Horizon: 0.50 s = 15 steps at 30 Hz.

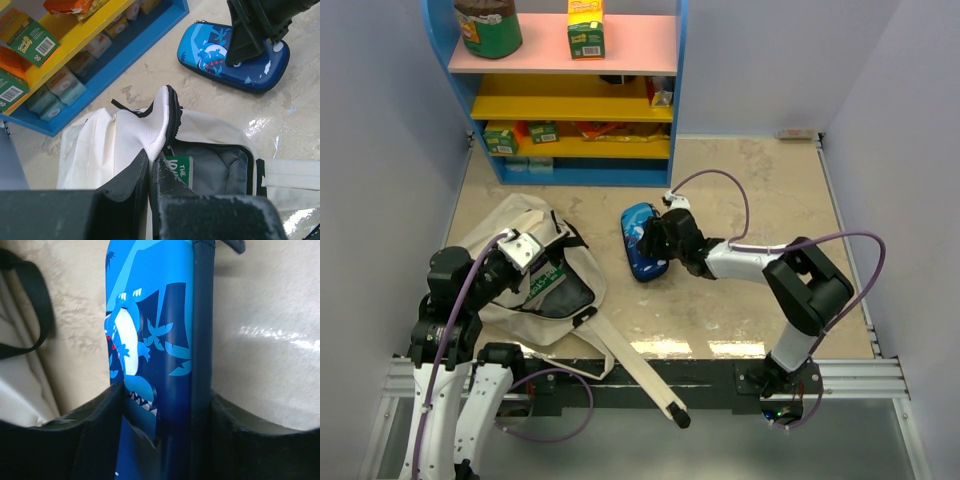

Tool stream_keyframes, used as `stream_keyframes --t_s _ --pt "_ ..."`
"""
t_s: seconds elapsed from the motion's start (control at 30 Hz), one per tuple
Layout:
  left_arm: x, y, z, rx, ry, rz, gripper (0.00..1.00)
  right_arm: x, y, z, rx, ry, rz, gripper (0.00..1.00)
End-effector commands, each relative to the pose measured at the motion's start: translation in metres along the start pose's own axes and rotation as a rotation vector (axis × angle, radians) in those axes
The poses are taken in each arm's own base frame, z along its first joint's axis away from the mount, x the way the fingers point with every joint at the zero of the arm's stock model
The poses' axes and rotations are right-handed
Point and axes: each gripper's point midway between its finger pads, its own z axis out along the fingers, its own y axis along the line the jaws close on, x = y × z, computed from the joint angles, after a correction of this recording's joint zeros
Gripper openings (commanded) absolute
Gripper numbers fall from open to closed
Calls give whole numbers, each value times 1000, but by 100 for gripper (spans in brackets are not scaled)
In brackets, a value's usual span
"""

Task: Pack the student bag
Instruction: Pick up the stationery from the center of the board, then place the stationery in the student bag.

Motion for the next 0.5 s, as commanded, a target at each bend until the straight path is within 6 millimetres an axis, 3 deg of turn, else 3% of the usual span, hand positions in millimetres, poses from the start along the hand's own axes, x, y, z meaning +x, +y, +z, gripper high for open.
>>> stream_keyframes --t_s 0.0,0.17,0.23,0.3,0.4,0.47 --pt "-66 3 -30 -49 -234 126 0 -15 27 -19 -110 -38 36 43" --pt "-65 2 -31 -49 -236 129 0 -22 41 -41 -194 -52 38 23" --pt "-65 2 -31 -50 -236 128 0 -27 56 -59 -272 -51 42 13" --pt "-66 2 -31 -47 -238 127 0 -38 76 -85 -359 -74 44 7" --pt "-65 0 -28 -33 -241 122 0 -36 111 -122 -478 -73 13 5" --pt "-67 0 -27 -29 -250 112 0 -22 135 -139 -573 -39 0 5"
